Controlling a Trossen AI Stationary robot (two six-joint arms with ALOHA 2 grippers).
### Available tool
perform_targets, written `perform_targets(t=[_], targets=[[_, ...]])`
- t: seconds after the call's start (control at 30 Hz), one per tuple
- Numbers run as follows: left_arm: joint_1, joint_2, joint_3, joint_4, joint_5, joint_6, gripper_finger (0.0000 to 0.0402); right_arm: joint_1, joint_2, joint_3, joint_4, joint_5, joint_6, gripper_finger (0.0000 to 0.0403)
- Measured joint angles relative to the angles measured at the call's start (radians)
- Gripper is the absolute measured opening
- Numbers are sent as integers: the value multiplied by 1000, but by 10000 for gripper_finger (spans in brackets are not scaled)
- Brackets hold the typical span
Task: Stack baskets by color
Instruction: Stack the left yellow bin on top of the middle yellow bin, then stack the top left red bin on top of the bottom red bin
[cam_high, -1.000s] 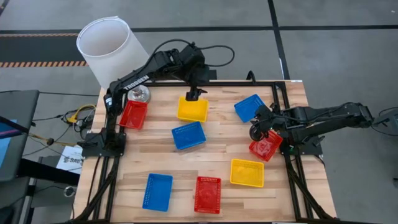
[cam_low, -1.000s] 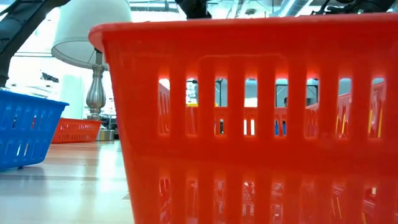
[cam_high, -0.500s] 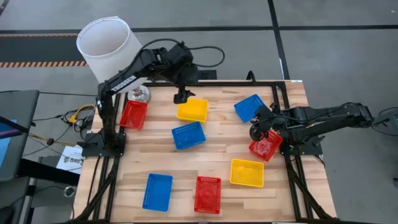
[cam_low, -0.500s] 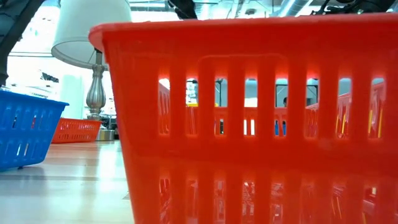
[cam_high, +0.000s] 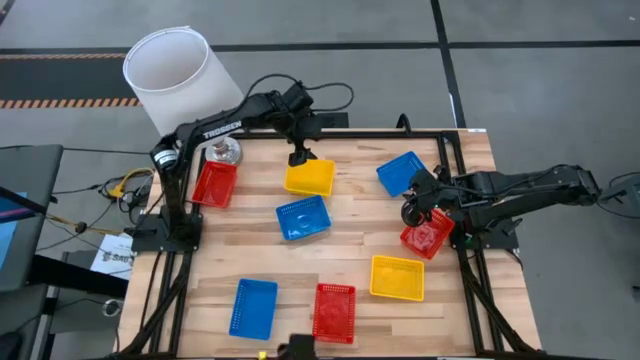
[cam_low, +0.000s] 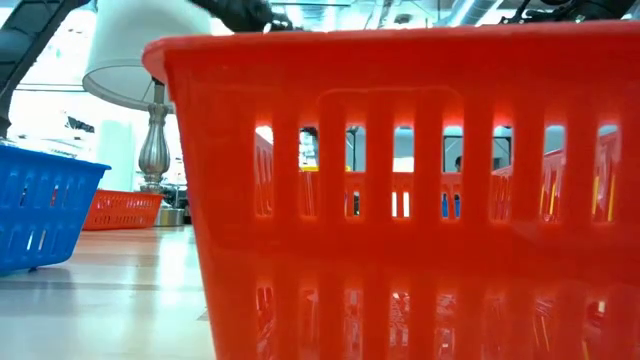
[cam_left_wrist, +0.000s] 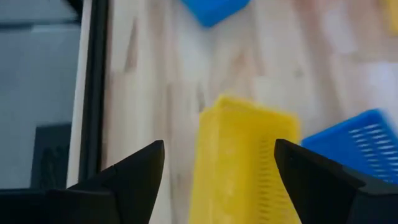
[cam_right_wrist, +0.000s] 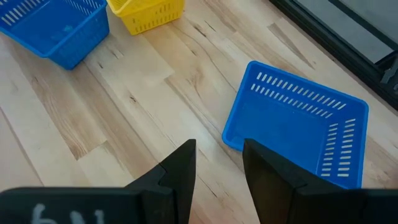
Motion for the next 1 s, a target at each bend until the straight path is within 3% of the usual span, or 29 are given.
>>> perform_targets(t=[0.1,0.27,0.43,0.87,1.0], targets=[[35,0,-95,112,-3,-22,290,0,0,0,0,0,-2,157],[61,0,-156,161,-64,-24,290,0,0,0,0,0,-1,157],[49,0,-157,149,-66,-2,290,0,0,0,0,0,0,157],[37,48,-157,138,-283,5,290,0,0,0,0,1,-6,157],[26,-1,-121,97,-284,-42,290,0,0,0,0,4,-7,157]])
